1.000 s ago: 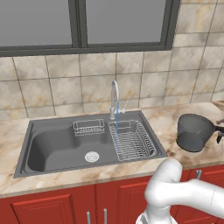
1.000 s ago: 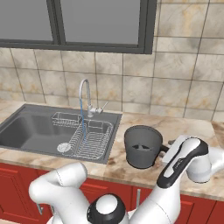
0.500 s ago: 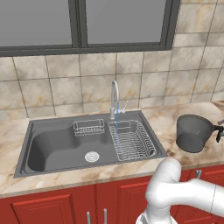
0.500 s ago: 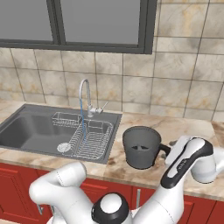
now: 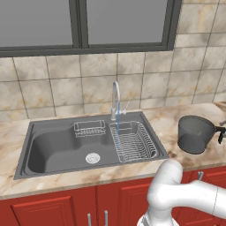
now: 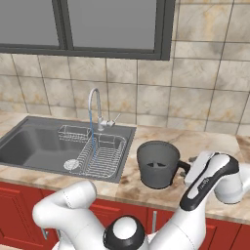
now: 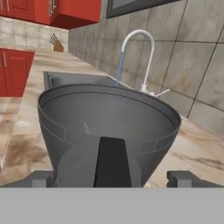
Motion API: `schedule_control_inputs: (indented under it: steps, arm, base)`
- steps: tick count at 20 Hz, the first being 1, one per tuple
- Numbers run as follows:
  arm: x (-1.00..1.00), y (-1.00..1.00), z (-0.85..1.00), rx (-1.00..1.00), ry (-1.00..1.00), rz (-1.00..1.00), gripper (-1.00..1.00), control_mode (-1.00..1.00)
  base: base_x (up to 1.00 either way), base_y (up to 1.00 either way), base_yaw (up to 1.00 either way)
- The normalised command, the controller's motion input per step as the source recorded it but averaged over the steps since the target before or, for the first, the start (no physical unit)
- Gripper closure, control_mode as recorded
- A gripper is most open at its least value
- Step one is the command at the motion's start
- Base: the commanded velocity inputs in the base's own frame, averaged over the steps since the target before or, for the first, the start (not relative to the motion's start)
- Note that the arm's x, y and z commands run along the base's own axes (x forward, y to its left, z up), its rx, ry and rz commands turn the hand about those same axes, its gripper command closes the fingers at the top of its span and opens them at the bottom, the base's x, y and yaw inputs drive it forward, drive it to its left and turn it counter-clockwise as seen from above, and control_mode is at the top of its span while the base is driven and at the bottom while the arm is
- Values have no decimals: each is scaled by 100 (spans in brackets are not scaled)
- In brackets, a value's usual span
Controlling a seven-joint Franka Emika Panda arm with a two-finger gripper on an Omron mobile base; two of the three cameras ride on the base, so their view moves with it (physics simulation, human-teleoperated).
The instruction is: Turn on the sink faucet and place the jug under the water for a few seconds to fill it up.
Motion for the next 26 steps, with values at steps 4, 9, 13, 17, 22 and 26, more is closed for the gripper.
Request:
schedule_control_inputs:
  steps: [4,9,13,17,22,26]
  arm:
    - [0,26,-9,0,5,0,-100,-100]
    - [0,23,-20,0,6,0,-100,-100]
    - [0,18,-20,0,5,0,-100,-100]
    - [-1,16,-20,0,5,0,100,-100]
    - [0,19,-2,0,2,0,100,-100]
    - [0,27,0,0,4,0,100,-100]
  base:
    - [0,0,0]
    - [0,0,0]
    - [0,0,0]
    - [0,0,0]
    - [0,0,0]
    - [0,0,0]
